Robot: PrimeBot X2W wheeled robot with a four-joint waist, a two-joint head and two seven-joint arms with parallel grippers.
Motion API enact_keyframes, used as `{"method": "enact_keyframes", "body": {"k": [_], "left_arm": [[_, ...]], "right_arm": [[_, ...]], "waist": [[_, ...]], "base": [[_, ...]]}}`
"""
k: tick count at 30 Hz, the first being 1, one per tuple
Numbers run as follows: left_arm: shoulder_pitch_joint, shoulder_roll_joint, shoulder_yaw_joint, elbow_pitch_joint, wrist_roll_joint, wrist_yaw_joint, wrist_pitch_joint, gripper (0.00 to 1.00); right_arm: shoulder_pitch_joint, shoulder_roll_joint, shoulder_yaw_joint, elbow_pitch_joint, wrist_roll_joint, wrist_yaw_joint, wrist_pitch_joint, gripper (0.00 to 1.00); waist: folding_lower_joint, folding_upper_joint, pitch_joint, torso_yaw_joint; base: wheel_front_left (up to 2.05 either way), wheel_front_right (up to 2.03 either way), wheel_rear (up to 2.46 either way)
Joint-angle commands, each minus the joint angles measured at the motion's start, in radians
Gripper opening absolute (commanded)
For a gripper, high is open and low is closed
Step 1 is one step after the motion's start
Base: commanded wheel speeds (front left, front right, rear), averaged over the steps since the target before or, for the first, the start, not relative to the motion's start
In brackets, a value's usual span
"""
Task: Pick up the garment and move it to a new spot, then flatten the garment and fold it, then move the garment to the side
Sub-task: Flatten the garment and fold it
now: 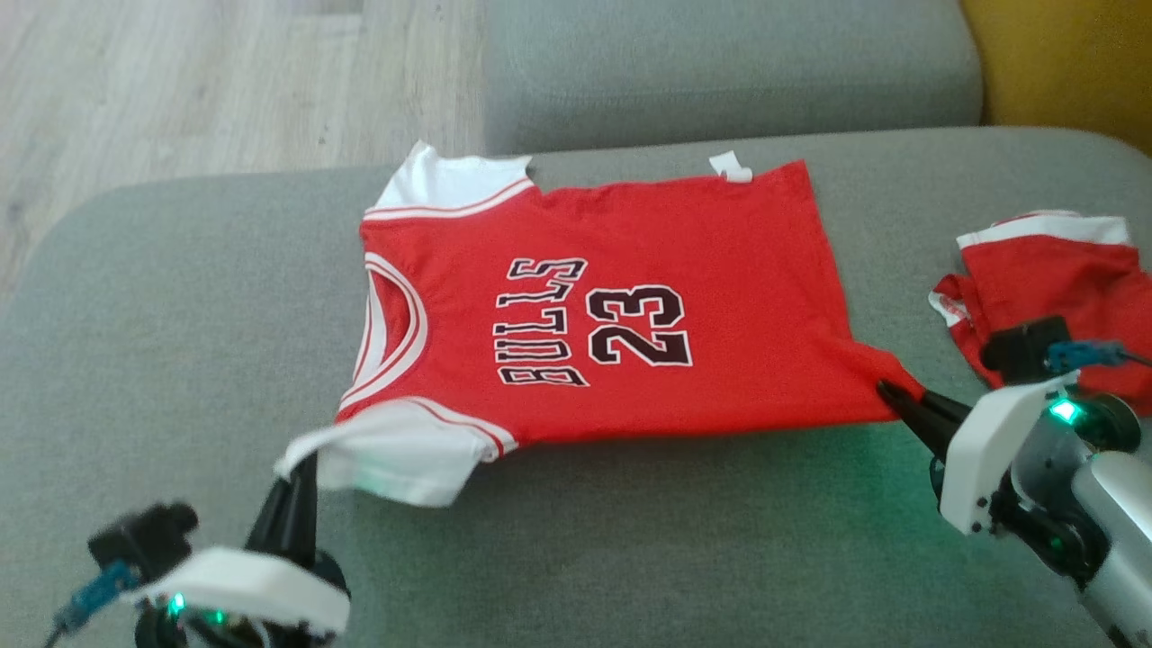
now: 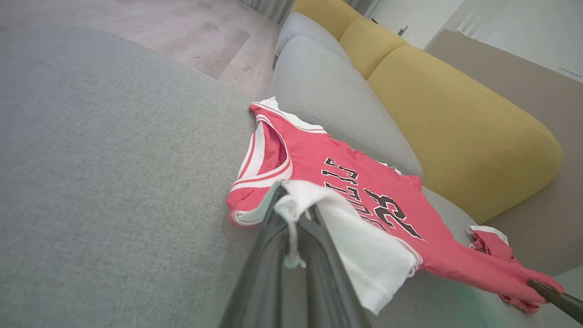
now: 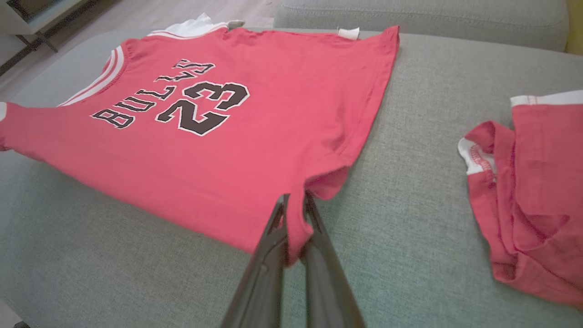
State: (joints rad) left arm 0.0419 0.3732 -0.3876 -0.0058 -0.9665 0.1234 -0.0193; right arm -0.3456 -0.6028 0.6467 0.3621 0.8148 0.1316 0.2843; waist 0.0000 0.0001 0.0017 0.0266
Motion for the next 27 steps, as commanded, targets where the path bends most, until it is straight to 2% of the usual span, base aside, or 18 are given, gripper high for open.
{"method": "enact_keyframes", "body": {"k": [1,6,11,20,27], "left_arm": [[-0.088,0.034,0.049,-0.021,0.011,0.004,0.004,0.00],[-0.156,0.053,0.052,0.032,0.006,0.001,0.048,0.00],[-0.272,0.070,0.030,0.096,0.030,-0.024,0.091,0.00],[-0.446,0.082,-0.014,0.225,0.074,-0.062,0.152,0.00],[-0.592,0.076,-0.070,0.357,0.137,-0.105,0.179,0.00]], "right_arm": [[-0.011,-0.009,-0.024,-0.031,-0.018,-0.001,0.006,0.00],[-0.042,0.041,-0.065,-0.040,-0.055,-0.001,0.055,0.00],[-0.097,0.088,-0.098,-0.012,-0.083,-0.001,0.098,0.00],[-0.191,0.121,-0.124,0.053,-0.115,-0.001,0.135,0.00],[-0.279,0.129,-0.074,0.118,-0.148,-0.001,0.167,0.00]], "waist": [[0.0000,-0.0001,0.018,-0.002],[0.0000,-0.0001,0.061,-0.013],[0.0000,-0.0001,0.109,-0.010],[0.0000,-0.0001,0.169,-0.009],[0.0000,-0.0001,0.213,-0.012]], "base": [[0.00,0.00,0.00],[0.00,0.00,0.00],[0.00,0.00,0.00],[0.00,0.00,0.00],[0.00,0.00,0.00]]}}
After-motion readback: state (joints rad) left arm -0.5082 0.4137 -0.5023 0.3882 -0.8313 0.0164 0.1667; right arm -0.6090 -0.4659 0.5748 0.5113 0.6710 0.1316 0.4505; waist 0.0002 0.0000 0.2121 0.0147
